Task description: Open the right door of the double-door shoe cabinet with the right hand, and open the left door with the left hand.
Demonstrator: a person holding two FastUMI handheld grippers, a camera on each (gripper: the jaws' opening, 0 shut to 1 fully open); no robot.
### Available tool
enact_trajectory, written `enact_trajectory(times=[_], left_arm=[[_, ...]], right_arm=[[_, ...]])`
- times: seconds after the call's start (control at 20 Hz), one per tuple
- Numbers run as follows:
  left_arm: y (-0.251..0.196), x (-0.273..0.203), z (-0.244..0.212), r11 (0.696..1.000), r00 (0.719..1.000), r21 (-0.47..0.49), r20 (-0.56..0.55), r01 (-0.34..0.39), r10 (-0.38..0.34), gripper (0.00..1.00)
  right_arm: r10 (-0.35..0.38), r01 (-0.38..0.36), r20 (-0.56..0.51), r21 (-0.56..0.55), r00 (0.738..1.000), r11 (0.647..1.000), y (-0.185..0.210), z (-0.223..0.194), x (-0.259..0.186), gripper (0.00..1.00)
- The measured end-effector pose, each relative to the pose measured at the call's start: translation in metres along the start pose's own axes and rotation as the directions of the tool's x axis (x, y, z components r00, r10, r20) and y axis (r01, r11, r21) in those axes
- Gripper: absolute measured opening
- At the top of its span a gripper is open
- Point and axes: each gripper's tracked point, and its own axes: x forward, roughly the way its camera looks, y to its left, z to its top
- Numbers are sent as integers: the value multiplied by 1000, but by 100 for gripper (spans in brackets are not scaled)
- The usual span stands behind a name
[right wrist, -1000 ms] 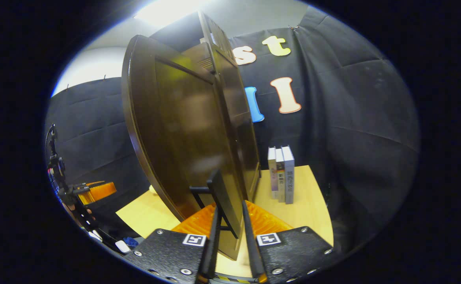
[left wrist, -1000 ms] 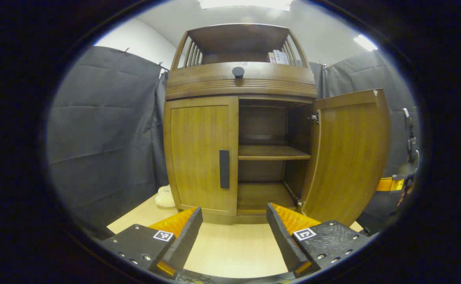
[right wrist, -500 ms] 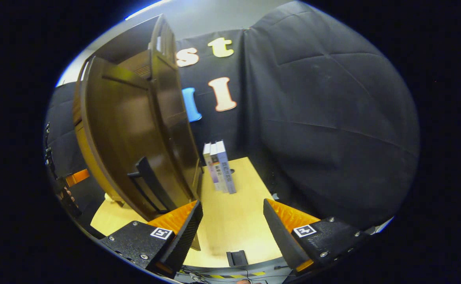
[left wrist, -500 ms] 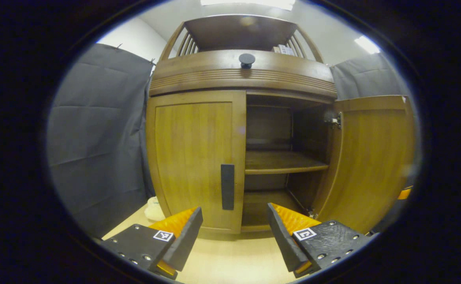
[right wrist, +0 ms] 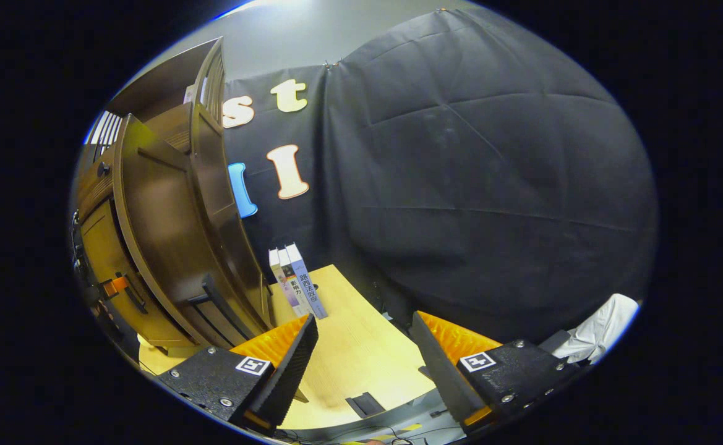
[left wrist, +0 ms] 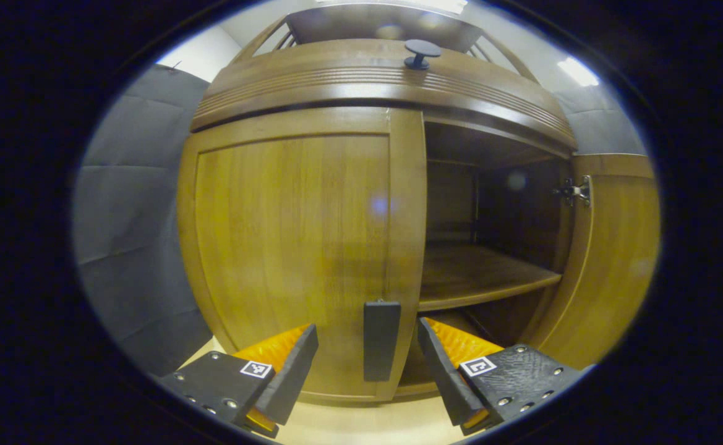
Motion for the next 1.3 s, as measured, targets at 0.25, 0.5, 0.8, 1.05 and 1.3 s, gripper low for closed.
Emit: enact_trajectory(times=[0.25, 0.5, 0.8, 1.05, 1.3], left_arm=[[-19, 26, -8, 998, 998, -39, -22, 56, -57, 69], [-19, 25, -5, 999, 999, -11, 12, 49, -49, 36], [-17, 21, -9, 999, 999, -32, 4, 40, -40, 30], [-15, 19, -9, 999, 1000, -37, 7, 21, -21, 17], [-13, 21, -9, 1000, 1000, -31, 10, -1, 1, 17]], right_arm=[[-63, 63, 33, -5, 997, 998, 6, 2, -17, 95], [-51, 51, 55, -10, 997, 999, 25, 6, -18, 91], [-4, 4, 70, -5, 998, 1000, 35, 9, -15, 99], [31, -30, 68, -15, 997, 999, 35, 4, -14, 92], [63, -59, 42, -99, 997, 993, 27, -4, -14, 95]])
